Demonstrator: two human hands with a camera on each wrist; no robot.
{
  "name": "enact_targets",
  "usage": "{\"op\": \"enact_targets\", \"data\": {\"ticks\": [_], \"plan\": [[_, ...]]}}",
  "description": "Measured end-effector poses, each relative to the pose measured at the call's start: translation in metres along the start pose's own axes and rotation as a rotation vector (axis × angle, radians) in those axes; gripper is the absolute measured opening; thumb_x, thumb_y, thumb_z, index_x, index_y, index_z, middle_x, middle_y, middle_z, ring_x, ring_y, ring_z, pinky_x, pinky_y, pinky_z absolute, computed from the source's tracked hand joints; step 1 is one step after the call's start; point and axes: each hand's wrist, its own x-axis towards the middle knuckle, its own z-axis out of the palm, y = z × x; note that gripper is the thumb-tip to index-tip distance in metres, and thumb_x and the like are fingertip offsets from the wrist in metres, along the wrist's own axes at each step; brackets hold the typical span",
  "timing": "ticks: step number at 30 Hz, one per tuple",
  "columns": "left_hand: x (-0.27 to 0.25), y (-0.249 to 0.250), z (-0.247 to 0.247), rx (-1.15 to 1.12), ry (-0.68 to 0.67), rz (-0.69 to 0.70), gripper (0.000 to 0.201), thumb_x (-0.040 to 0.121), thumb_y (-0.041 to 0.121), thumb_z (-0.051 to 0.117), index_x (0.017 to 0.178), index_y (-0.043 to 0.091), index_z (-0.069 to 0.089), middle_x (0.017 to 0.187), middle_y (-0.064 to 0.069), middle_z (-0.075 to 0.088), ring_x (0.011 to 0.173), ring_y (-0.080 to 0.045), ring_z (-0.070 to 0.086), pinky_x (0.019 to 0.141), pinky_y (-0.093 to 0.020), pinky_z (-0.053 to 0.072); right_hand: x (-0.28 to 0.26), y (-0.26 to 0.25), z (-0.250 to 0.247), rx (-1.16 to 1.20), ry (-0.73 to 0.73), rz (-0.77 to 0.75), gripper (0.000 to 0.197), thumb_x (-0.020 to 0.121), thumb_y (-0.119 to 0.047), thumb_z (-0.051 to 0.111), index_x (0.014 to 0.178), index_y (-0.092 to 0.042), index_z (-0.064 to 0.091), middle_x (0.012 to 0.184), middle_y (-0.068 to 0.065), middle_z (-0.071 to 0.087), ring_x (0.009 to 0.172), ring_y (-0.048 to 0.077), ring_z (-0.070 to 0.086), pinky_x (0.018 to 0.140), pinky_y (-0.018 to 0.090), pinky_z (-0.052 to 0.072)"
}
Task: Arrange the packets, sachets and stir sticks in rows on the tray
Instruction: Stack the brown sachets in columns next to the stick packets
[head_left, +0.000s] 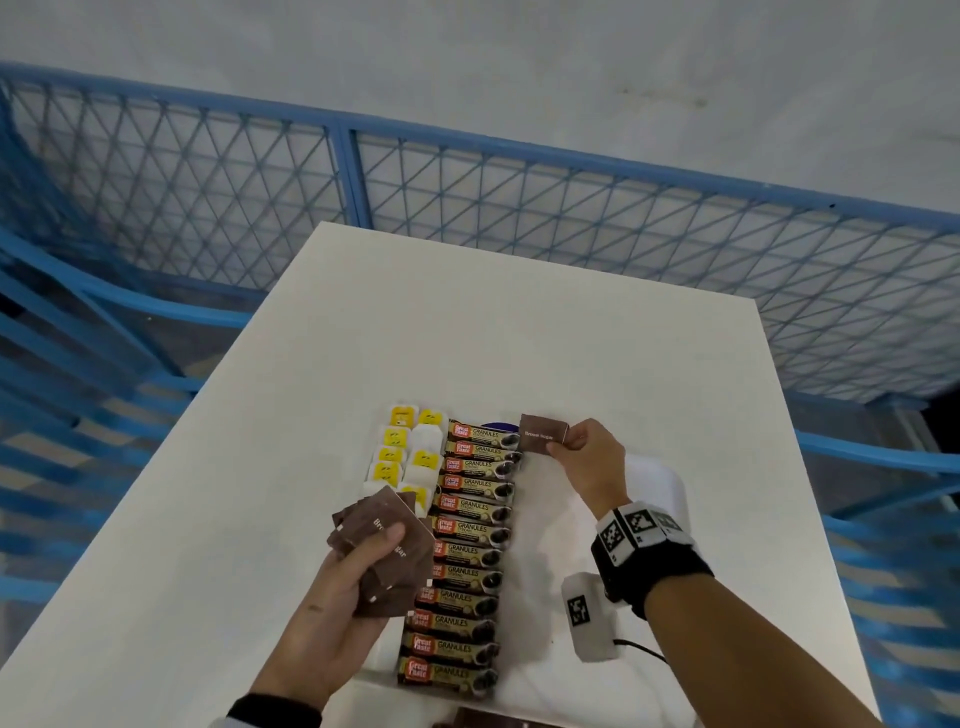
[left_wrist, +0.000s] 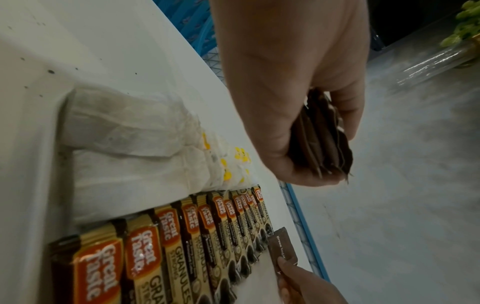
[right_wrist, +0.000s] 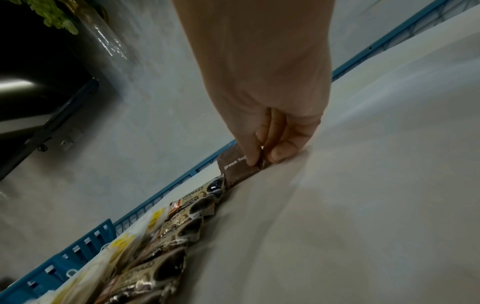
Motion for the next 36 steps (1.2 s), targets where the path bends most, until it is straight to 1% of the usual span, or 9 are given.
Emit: {"op": "enact_targets", "data": {"ticks": [6, 11, 15, 18, 22, 24, 29, 32, 36], "plan": [[0.000, -0.002, 0.002, 0.009, -0.007, 0.007, 0.038, 0.073, 0.010, 0.056, 0.110, 0.012, 0.062, 0.092, -0.009, 0.073, 0.077, -0.015, 0.072, 0.057, -0.026, 0.057, -0.002, 0.003, 0.000, -0.002, 0.002, -0.008, 0.026, 0.080, -0.010, 0.070, 0.092, -0.010, 0.047, 0.069, -0.002, 0.053, 0.064, 0.006, 0.050, 0.053, 0.010, 0.036], [-0.004, -0.003, 0.006, 0.003, -0.025, -0.008, 0.040, 0.073, 0.011, 0.055, 0.112, 0.012, 0.061, 0.092, -0.008, 0.074, 0.077, -0.016, 0.072, 0.056, -0.026, 0.057, -0.009, -0.003, -0.008, 0.021, 0.037, -0.018, 0.032, 0.081, -0.010, 0.068, 0.105, -0.006, 0.047, 0.071, 0.003, 0.056, 0.070, 0.018, 0.055, 0.062, 0.022, 0.039], [-0.007, -0.002, 0.006, 0.012, -0.027, -0.038, 0.051, 0.066, 0.010, 0.068, 0.116, 0.010, 0.060, 0.098, -0.012, 0.072, 0.092, -0.026, 0.066, 0.066, -0.030, 0.059, -0.034, -0.024, -0.019, 0.043, -0.006, -0.062, 0.014, 0.085, -0.014, 0.064, 0.092, -0.013, 0.052, 0.070, -0.004, 0.057, 0.068, 0.014, 0.056, 0.057, 0.013, 0.040], [-0.010, -0.003, 0.009, 0.033, -0.028, -0.038, 0.074, 0.042, 0.017, 0.084, 0.112, 0.009, 0.063, 0.103, -0.017, 0.070, 0.094, -0.030, 0.065, 0.071, -0.033, 0.058, -0.070, -0.046, -0.026, 0.078, -0.210, -0.101, 0.011, 0.088, -0.024, 0.062, 0.079, -0.024, 0.055, 0.075, -0.007, 0.061, 0.069, 0.010, 0.058, 0.058, 0.011, 0.041], [-0.015, -0.005, 0.018, 0.108, -0.074, 0.020, 0.039, 0.071, 0.002, 0.063, 0.109, 0.009, 0.062, 0.096, -0.016, 0.071, 0.085, -0.024, 0.070, 0.070, -0.031, 0.058, -0.122, -0.066, -0.032, 0.114, -0.585, -0.106, 0.031, 0.082, -0.050, 0.058, 0.081, -0.020, 0.059, 0.079, 0.001, 0.065, 0.065, 0.010, 0.060, 0.058, 0.018, 0.043], [-0.019, -0.005, 0.022, 0.124, -0.098, 0.043, 0.040, 0.073, 0.001, 0.068, 0.111, 0.007, 0.061, 0.101, -0.020, 0.070, 0.089, -0.026, 0.070, 0.069, -0.030, 0.059, -0.140, -0.068, -0.032, 0.191, -0.702, -0.072, 0.043, 0.071, -0.058, 0.060, 0.084, -0.017, 0.060, 0.075, -0.003, 0.063, 0.062, 0.009, 0.060, 0.055, 0.019, 0.043], [-0.027, -0.007, 0.026, 0.194, -0.118, 0.073, 0.074, 0.046, 0.025, 0.091, 0.111, 0.003, 0.063, 0.092, -0.019, 0.071, 0.077, -0.022, 0.070, 0.054, -0.024, 0.053, -0.156, -0.066, -0.034, 0.278, -0.693, -0.082, 0.029, 0.079, -0.034, 0.072, 0.089, -0.009, 0.060, 0.073, -0.002, 0.062, 0.062, 0.008, 0.058, 0.054, 0.020, 0.045], [-0.030, -0.009, 0.026, 0.159, -0.153, 0.056, 0.051, 0.063, 0.017, 0.079, 0.110, 0.007, 0.064, 0.099, -0.018, 0.071, 0.085, -0.023, 0.071, 0.060, -0.026, 0.056, -0.157, -0.067, -0.037, 0.366, -0.670, -0.033, 0.015, 0.085, -0.016, 0.067, 0.091, -0.005, 0.058, 0.077, 0.003, 0.062, 0.064, 0.011, 0.057, 0.056, 0.022, 0.048], [-0.034, -0.010, 0.023, 0.143, -0.144, 0.022, 0.031, 0.073, 0.005, 0.056, 0.102, 0.007, 0.065, 0.089, -0.015, 0.071, 0.075, -0.019, 0.070, 0.057, -0.026, 0.055, -0.155, -0.066, -0.041, 0.549, -0.611, 0.040, 0.004, 0.089, -0.003, 0.057, 0.091, -0.005, 0.055, 0.083, 0.009, 0.064, 0.070, 0.016, 0.064, 0.061, 0.028, 0.054]]}}
